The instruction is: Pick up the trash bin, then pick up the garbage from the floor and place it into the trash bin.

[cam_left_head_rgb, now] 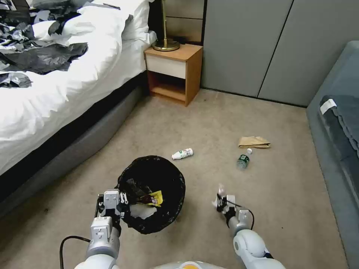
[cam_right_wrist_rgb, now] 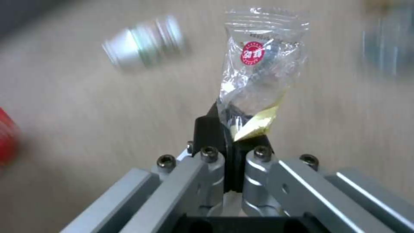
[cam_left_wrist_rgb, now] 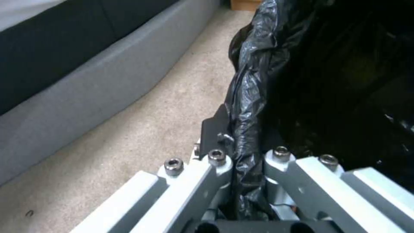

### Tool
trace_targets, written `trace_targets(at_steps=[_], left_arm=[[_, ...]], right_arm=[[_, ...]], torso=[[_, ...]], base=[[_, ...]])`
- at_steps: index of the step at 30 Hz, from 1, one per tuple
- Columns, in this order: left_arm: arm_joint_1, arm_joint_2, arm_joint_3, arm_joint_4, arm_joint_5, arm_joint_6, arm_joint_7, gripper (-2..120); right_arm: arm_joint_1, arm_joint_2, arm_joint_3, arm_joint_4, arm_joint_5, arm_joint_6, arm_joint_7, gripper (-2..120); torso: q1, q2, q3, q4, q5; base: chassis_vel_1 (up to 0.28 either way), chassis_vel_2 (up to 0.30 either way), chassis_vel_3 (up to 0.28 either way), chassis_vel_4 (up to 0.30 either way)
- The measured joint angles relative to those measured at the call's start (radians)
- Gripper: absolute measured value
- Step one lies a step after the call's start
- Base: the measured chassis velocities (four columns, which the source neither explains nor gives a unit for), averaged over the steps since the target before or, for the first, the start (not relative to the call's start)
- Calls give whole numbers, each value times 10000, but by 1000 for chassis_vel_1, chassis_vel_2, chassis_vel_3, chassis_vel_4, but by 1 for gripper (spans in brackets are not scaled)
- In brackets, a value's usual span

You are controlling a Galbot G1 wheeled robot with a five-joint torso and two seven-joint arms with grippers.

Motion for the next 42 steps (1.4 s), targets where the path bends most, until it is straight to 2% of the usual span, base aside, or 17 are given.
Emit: trace_targets(at_steps=[2, 4, 6, 7, 8, 9, 10, 13, 14, 17, 22, 29, 42], left_arm=[[0, 3, 7, 10, 0, 0, 0, 1], [-35, 33, 15, 58, -1, 0, 10, 1], [-44, 39, 15, 64, -2, 0, 10, 1], [-68, 58, 16, 76, -10, 0, 9, 1], [-75, 62, 30, 82, -17, 3, 14, 1], [-75, 62, 30, 82, -17, 3, 14, 1], [-77, 64, 37, 85, -17, 4, 16, 1], [-80, 87, 59, 106, -20, 18, 30, 1], [-80, 87, 59, 106, -20, 18, 30, 1], [-73, 108, 67, 148, -19, 19, 80, 1], [-77, 101, 111, 188, 0, 20, 113, 1], [-77, 42, 191, 194, 36, 19, 147, 1], [29, -64, 441, 205, 328, -17, 158, 1]], right_arm=[[-58, -24, 16, 293, -123, 250, -109, 0], [-212, -141, 114, 1540, -710, 1235, -784, 0], [-233, -168, 119, 1815, -765, 1374, -902, 0], [-308, -298, 125, 2959, -877, 1815, -1504, 0], [-333, -358, 134, 3468, -914, 2059, -1919, 0], [-333, -358, 134, 3468, -914, 2059, -1919, 0], [-374, -429, 132, 3857, -944, 2281, -2361, 0], [-704, -818, -101, 5328, -625, 3033, -4133, 0], [-704, -818, -101, 5328, -625, 3033, -4133, 0], [-1157, -1202, -461, 6178, -434, 3253, -5187, 0], [-1496, -1416, -878, 6389, -837, 3289, -5557, 0], [-1361, -1186, -2149, 5275, -1727, 3199, -5371, 0], [-575, -781, -2707, 3955, -2222, 3013, -4592, 1]], torso=[[0, 0, 0, -1, 0], [0, 0, -1, 1, -2], [0, 0, -1, 0, -1], [0, 0, -1, 1, -4], [0, 0, -2, 2, -4], [0, 0, -2, 2, -4], [0, 0, -1, 3, -4], [0, 0, -2, 2, -3], [0, 0, -2, 2, -3], [0, 0, -2, 1, -2], [-1, 1, -2, 0, -3], [-1, 1, -2, 1, -2], [-1, 1, -2, 1, -2]], base=[[0, 0, 0, 0], [0, 0, 0, 0], [0, 0, 0, 0], [0, 0, 0, 0], [0, 0, 0, 0], [0, 0, 0, 0], [0, 0, 0, 0], [0, 0, 0, 0], [0, 0, 0, 0], [0, 0, 0, 0], [0, 0, 0, 0], [0, 0, 0, 0], [0, 0, 0, 0]])
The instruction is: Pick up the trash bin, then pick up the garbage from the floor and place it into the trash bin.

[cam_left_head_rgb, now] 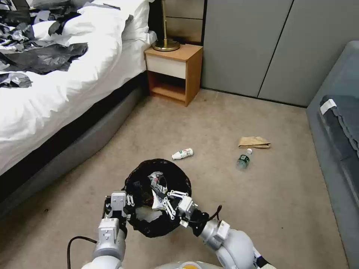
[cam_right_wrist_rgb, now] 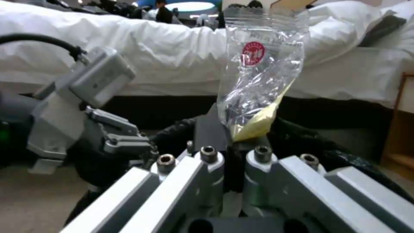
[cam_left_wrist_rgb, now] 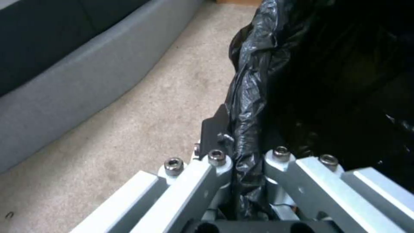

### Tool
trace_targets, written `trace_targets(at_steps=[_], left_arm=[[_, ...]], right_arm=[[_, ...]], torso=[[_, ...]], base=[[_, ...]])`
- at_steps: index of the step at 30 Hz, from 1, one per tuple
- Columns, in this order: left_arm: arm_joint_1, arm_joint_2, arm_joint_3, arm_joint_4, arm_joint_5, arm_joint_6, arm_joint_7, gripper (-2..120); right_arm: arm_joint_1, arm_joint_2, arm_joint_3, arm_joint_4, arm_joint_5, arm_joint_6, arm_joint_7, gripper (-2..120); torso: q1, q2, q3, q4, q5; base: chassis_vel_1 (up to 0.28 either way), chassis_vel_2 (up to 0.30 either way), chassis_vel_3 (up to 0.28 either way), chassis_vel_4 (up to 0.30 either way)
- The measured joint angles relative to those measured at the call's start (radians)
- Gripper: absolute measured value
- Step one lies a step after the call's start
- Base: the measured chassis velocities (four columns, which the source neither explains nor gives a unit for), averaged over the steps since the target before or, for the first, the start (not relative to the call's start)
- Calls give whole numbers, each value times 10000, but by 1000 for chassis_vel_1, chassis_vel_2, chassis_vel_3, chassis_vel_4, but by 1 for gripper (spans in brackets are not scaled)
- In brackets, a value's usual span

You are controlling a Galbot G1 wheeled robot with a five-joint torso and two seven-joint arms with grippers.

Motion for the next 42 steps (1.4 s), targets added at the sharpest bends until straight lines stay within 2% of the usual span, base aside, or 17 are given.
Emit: trace_targets(at_steps=[3, 4, 7, 8, 10, 12, 14, 16, 18, 19, 22, 23, 26, 42], left_arm=[[-22, -10, 12, 27, 21, -5, 0, 1], [-22, -10, 12, 27, 21, -5, 0, 1], [-66, -14, 18, 59, 25, -5, 0, 1], [-66, -14, 18, 59, 25, -5, 0, 1], [-82, -14, 18, 69, 25, -5, 0, 1], [-86, -14, 18, 74, 24, -5, 0, 1], [-95, -8, 17, 93, 17, -4, 0, 1], [-101, -6, 13, 100, 12, -4, 0, 1], [-138, 4, -3, 117, -15, 2, 1, 1], [-138, 4, -3, 117, -15, 2, 1, 1], [-191, 25, -18, 140, -47, 21, 0, 1], [-191, 25, -18, 140, -47, 21, 0, 1], [-207, 31, -17, 143, -58, 30, 0, 1], [-175, 48, -34, 116, -72, 37, 2, 1]], right_arm=[[93, 4, -81, -70, -52, -78, 161, 13], [93, 4, -81, -70, -52, -78, 161, 13], [174, -30, -176, -98, -62, -138, 255, 26], [174, -30, -176, -98, -62, -138, 255, 26], [201, -55, -205, -101, -63, -155, 287, 37], [206, -64, -207, -101, -63, -155, 292, 40], [206, -91, -209, -99, -63, -156, 301, 52], [203, -98, -209, -93, -63, -157, 303, 55], [174, -121, -206, -67, -51, -156, 305, 68], [174, -121, -206, -67, -51, -156, 305, 68], [89, -150, -167, -12, -30, -156, 309, 84], [89, -150, -167, -12, -30, -156, 309, 84], [40, -173, -133, -3, -25, -144, 310, 97], [-80, -286, -6, 231, 64, -146, 462, 100]], torso=[[0, 0, 0, 0, 0], [0, 0, 0, 0, 0], [1, 0, 0, 0, 0], [1, 0, 0, 0, 0], [1, 0, 0, -1, 1], [0, 0, 0, 0, 1], [0, 0, 0, 0, 1], [0, 0, 0, 0, 1], [1, 0, 0, 0, 1], [1, 0, 0, 0, 1], [0, 0, 0, 0, 1], [0, 0, 0, 0, 1], [0, 0, 0, -1, 1], [0, 0, 0, 0, 1]], base=[[0, 0, 0, 0], [0, 0, 0, 0], [0, 0, 0, 0], [0, 0, 0, 0], [0, 0, 0, 0], [0, 0, 0, 0], [0, 0, 0, 0], [0, 0, 0, 0], [0, 0, 0, 0], [0, 0, 0, 0], [0, 0, 0, 0], [0, 0, 0, 0], [0, 0, 0, 0], [0, 0, 0, 0]])
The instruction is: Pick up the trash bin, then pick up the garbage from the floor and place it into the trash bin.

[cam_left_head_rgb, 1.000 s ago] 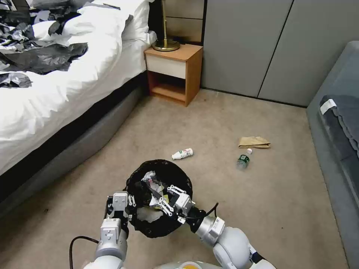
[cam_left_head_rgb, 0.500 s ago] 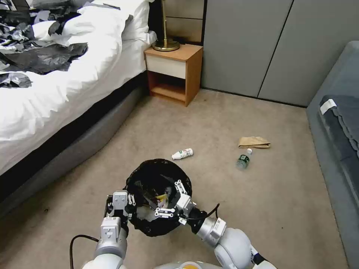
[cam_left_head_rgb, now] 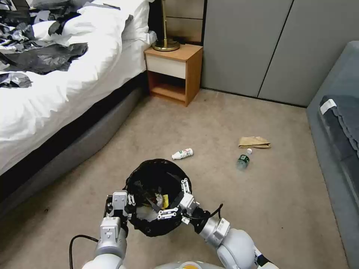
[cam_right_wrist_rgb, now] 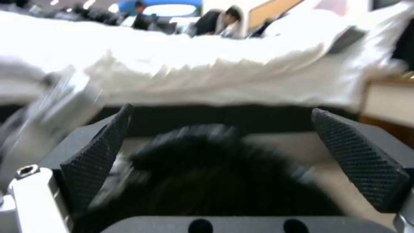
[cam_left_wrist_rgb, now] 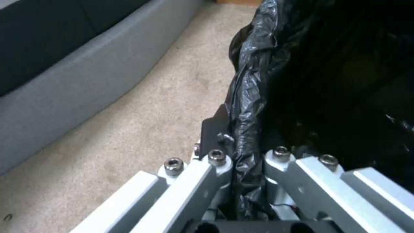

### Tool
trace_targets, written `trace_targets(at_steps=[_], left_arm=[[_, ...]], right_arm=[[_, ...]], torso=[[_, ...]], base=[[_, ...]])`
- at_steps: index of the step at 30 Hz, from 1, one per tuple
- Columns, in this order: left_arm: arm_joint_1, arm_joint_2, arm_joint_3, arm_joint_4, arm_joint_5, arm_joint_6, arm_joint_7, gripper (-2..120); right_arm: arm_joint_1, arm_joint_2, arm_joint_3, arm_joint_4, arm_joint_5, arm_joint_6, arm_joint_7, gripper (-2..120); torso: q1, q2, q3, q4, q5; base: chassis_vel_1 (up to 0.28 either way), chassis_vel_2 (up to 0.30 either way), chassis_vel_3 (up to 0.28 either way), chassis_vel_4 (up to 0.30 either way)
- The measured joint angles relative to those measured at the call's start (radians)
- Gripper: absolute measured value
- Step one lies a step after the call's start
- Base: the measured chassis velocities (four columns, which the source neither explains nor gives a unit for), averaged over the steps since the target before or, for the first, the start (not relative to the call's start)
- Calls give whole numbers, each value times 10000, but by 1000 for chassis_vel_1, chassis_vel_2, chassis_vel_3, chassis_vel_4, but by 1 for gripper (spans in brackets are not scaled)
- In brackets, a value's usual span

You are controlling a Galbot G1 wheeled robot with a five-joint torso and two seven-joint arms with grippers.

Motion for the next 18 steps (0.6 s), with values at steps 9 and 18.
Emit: trace_targets(at_steps=[9, 18], left_arm=[[21, 13, -50, -13, 3, 0, 5, 1], [-3, 54, -121, -17, -65, 0, 5, 1]], right_arm=[[-172, 118, 358, 879, -42, 29, 783, 100], [-862, 525, 1234, 2586, -489, -65, 2803, 100]], torso=[[0, 0, 0, 0, 1], [0, 0, 0, -1, -1]], base=[[0, 0, 0, 0], [0, 0, 0, 0]])
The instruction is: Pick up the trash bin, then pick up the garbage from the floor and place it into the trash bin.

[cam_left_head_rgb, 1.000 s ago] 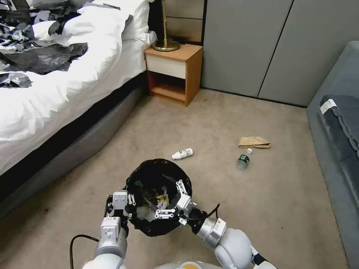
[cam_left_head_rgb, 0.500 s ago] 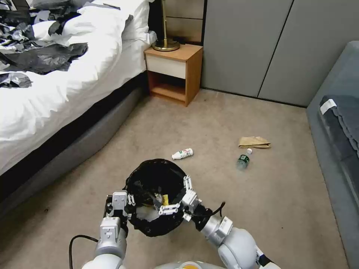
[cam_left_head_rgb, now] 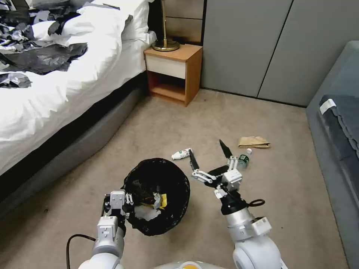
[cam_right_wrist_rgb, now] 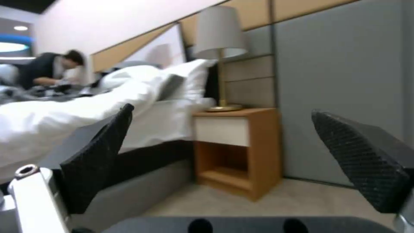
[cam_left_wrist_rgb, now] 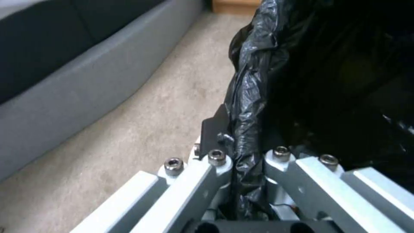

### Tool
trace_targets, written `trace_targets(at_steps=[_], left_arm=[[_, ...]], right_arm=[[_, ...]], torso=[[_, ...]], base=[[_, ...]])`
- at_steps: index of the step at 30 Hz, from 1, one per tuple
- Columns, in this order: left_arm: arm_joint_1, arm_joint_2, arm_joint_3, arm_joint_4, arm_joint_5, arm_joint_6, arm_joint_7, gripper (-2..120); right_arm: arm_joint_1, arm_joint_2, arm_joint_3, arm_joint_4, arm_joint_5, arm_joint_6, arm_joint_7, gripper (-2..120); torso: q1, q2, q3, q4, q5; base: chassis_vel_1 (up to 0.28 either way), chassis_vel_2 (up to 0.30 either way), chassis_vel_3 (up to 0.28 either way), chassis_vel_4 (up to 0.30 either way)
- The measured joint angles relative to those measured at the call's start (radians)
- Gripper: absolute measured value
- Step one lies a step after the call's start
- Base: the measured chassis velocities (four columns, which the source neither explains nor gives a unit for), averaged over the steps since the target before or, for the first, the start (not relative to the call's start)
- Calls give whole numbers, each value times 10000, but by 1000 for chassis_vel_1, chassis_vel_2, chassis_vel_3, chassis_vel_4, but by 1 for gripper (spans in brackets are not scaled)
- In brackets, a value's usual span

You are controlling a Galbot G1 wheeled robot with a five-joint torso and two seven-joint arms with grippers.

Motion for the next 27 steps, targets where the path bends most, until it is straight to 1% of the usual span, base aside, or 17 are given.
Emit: trace_targets(at_steps=[1, 2, 3, 4, 5, 6, 8, 10, 12, 14, 18, 27], left_arm=[[-15, 15, -26, -3, -41, 0, 0, 1], [-15, 15, -26, -3, -41, 0, 0, 1], [-25, 23, -54, -3, -72, -2, 31, 1], [-29, 30, -81, -3, -93, -14, 101, 1], [-30, 36, -93, -4, -123, -57, 183, 1], [-30, 36, -93, -4, -123, -57, 183, 1], [-34, 51, -174, -18, -190, -234, 327, 1], [-34, 54, -206, -23, -190, -299, 403, 1], [-31, 70, -234, -29, -208, -438, 528, 1], [-40, 74, -244, -29, -209, -513, 517, 1], [-93, 69, -226, -29, -242, -576, 383, 1], [-107, 71, -217, -29, -279, -583, 332, 1]], right_arm=[[-348, 105, 231, 221, -78, 6, 596, 100], [-348, 105, 231, 221, -78, 6, 596, 100], [-655, 183, 401, 306, -101, 61, 916, 100], [-924, 262, 542, 341, -105, 127, 1133, 100], [-1095, 349, 686, 350, -123, 254, 1262, 100], [-1095, 349, 686, 350, -123, 254, 1262, 100], [-1652, 630, 1195, 181, -171, 727, 1532, 100], [-1787, 706, 1340, 108, -185, 892, 1600, 100], [-2179, 863, 1727, -141, -233, 1295, 1737, 100], [-2381, 929, 1962, -385, -297, 1546, 1828, 100], [-2499, 1000, 2140, -683, -416, 1696, 2201, 100], [-2544, 1083, 2489, -1128, -562, 1870, 2499, 100]], torso=[[0, 0, 0, 1, 1], [0, 0, 0, 1, 1], [0, 0, 0, 1, 0], [0, 0, 0, -6, 1], [0, 0, -1, 8, 1], [0, 0, -1, 8, 1], [0, 0, 0, 0, -1], [0, 1, 0, 0, 3], [-1, 1, -1, -1, 0], [0, 1, -1, 1, 1], [0, 1, 0, 1, 1], [-1, 1, 0, 1, 1]], base=[[0, 0, 0, 0], [0, 0, 0, 0], [0, 0, 0, 0], [0, 0, 0, 0], [0, 0, 0, 0], [0, 0, 0, 0], [0, 0, 0, 0], [0, 0, 0, 0], [0, 0, 0, 0], [0, 0, 0, 0], [0, 0, 0, 0], [0, 0, 0, 0]])
